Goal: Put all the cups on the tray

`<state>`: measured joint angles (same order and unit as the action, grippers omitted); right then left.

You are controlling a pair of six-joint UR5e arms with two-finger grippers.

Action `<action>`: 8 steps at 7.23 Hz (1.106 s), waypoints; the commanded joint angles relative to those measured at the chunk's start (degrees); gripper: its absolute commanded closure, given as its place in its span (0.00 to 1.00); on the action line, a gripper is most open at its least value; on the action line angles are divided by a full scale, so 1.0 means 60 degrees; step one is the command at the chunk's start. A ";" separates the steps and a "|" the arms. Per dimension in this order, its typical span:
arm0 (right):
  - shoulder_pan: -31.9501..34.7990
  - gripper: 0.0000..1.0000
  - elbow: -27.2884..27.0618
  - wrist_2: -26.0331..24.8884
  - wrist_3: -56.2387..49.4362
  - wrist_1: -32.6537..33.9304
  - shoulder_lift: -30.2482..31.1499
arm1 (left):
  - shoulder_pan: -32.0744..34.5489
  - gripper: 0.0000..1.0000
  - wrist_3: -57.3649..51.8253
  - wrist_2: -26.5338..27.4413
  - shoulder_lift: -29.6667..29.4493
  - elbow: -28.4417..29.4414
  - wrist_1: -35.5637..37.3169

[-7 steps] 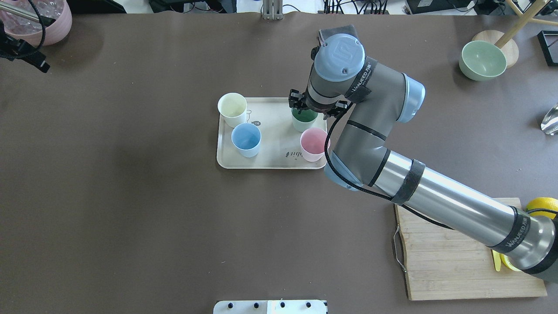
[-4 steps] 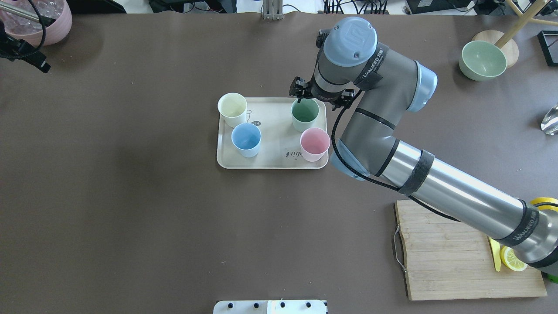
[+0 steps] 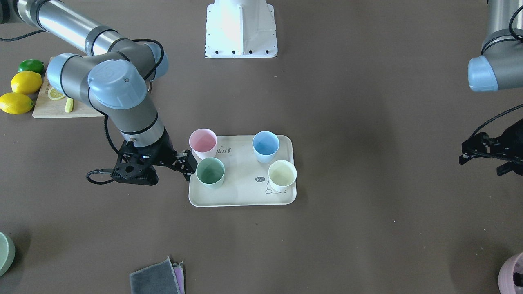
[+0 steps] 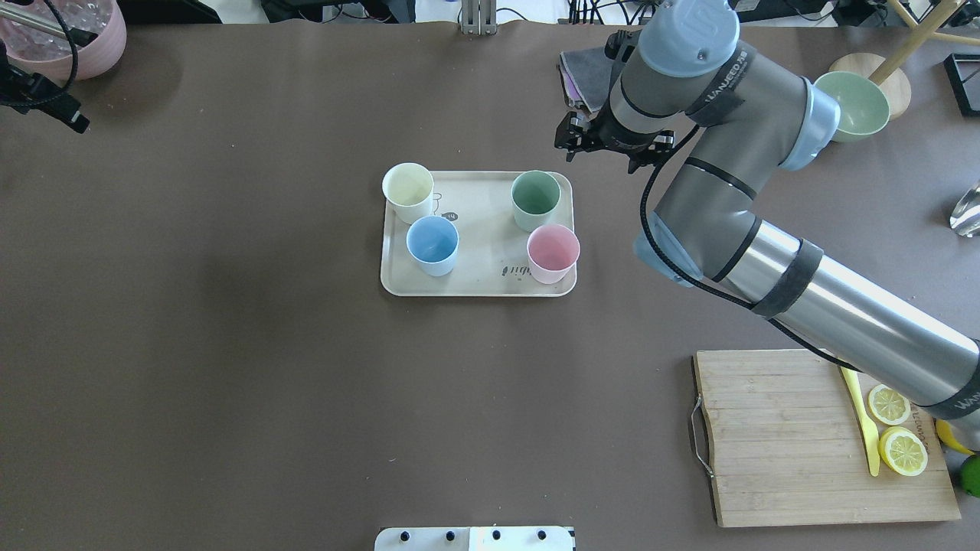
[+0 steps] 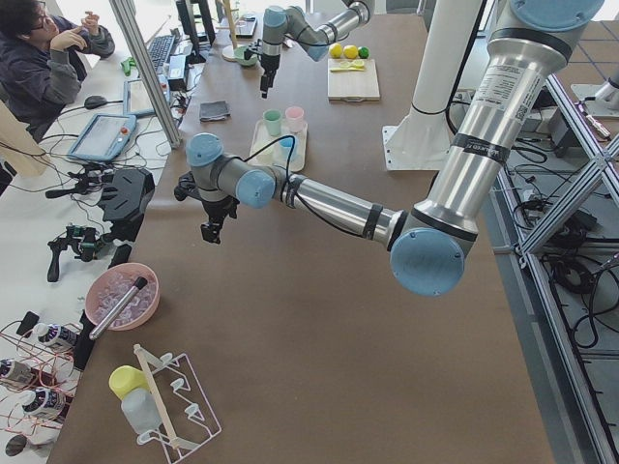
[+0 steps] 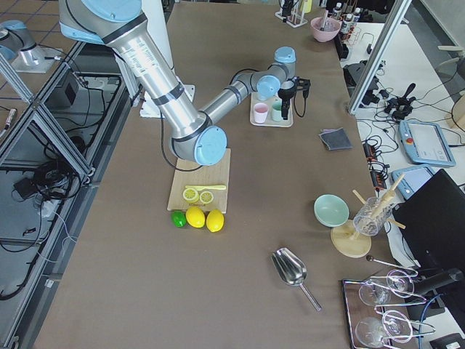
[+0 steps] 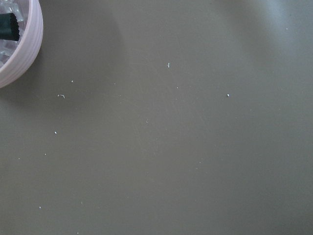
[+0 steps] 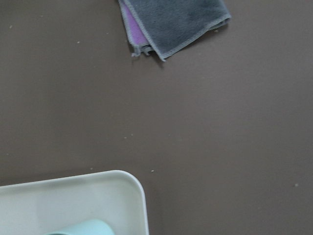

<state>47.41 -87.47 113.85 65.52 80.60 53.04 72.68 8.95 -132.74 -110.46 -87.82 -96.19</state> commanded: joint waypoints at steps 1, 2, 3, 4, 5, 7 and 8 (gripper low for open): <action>0.1072 0.00 -0.0858 0.0636 -0.2061 0.0000 0.1553 | 0.0450 0.02 -0.0027 -0.0126 0.0158 -0.0231 0.0079; 0.1614 0.00 -0.1210 0.0857 -0.2942 0.0015 0.2213 | 0.0831 0.02 -0.0173 -0.0562 0.0173 -0.0218 0.0181; 0.2374 0.00 -0.1474 0.1454 -0.3894 0.0015 0.2872 | 0.1227 0.02 -0.1146 -0.0581 0.0246 -0.0145 0.0428; 0.3222 0.00 -0.1506 0.2170 -0.5092 0.0015 0.3386 | 0.1956 0.02 -0.2577 -0.0581 0.0334 -0.0159 0.1461; 0.4057 0.00 -0.1564 0.2729 -0.6061 0.0015 0.3913 | 0.2601 0.02 -0.3780 -0.0509 0.0320 -0.0130 0.2385; 0.5581 0.00 -0.2001 0.3421 -0.8910 0.0873 0.5214 | 0.3103 0.02 -0.5090 -0.0537 0.1046 0.0002 0.2644; 0.6546 0.00 -0.2222 0.3423 -1.0740 0.1967 0.5628 | 0.3222 0.02 -0.5429 -0.0567 0.1531 -0.0099 0.2556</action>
<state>80.05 -99.14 133.54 13.80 86.07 82.90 90.69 -20.11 -135.95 -104.77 -88.12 -80.83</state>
